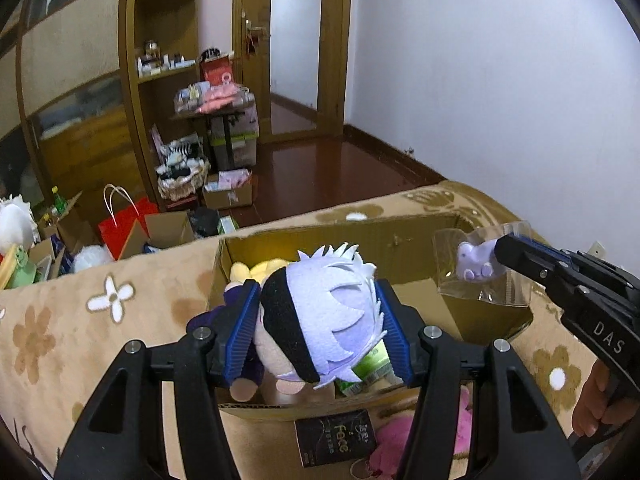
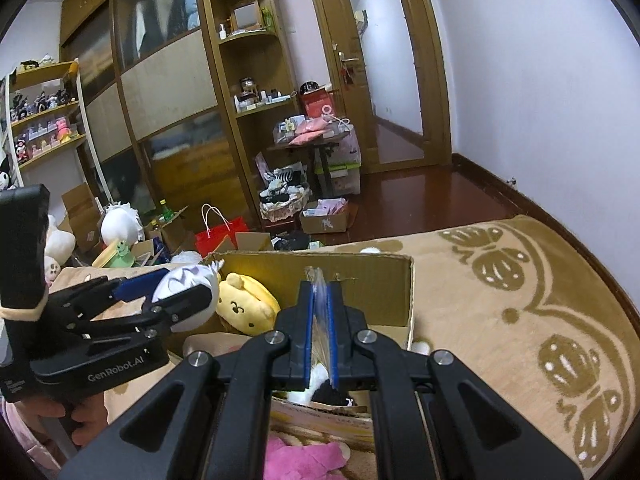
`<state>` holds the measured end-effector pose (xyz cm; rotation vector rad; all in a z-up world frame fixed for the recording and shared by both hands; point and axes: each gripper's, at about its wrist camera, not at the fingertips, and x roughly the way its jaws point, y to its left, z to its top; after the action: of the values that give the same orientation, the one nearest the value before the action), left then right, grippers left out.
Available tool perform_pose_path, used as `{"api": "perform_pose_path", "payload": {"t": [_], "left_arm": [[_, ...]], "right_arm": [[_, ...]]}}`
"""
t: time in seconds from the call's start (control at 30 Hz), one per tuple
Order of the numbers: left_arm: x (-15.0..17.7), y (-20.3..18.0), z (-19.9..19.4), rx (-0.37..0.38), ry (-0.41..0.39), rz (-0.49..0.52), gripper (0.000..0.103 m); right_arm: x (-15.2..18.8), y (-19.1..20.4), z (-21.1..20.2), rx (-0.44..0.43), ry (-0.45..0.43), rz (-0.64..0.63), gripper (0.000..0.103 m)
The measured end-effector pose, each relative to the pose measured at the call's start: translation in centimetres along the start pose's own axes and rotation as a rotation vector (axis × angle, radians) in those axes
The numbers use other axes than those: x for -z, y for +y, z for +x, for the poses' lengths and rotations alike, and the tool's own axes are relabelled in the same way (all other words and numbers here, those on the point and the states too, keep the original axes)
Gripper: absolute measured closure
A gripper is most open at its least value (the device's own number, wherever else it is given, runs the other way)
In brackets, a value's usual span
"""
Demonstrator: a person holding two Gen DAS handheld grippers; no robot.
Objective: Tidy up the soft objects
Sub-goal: 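Lower the doll into the box and open the left gripper while the right gripper releases the packet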
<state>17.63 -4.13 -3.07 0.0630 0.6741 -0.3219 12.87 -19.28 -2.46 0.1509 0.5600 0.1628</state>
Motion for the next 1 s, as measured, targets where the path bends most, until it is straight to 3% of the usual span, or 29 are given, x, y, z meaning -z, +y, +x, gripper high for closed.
{"api": "perform_pose_path", "payload": {"t": [0.47, 0.6, 0.73, 0.83, 1.0], "left_arm": [[0.7, -0.7, 0.8, -0.017, 0.025, 0.055, 0.043], [0.6, -0.7, 0.5, -0.031, 0.016, 0.055, 0.029], [0.7, -0.4, -0.1, -0.040, 0.015, 0.049, 0.026], [0.9, 0.0, -0.7, -0.049, 0.019, 0.040, 0.023], [1.3, 0.6, -2.3, -0.065, 0.020, 0.025, 0.013]], "right_arm": [[1.4, 0.3, 1.2, -0.014, 0.066, 0.006, 0.094], [1.5, 0.0, 1.1, -0.020, 0.069, 0.017, 0.094], [1.5, -0.2, 0.9, -0.028, 0.074, 0.032, 0.094], [1.5, -0.3, 0.4, -0.029, 0.073, 0.039, 0.084], [1.5, -0.2, -1.1, -0.025, 0.066, 0.052, 0.056]]}}
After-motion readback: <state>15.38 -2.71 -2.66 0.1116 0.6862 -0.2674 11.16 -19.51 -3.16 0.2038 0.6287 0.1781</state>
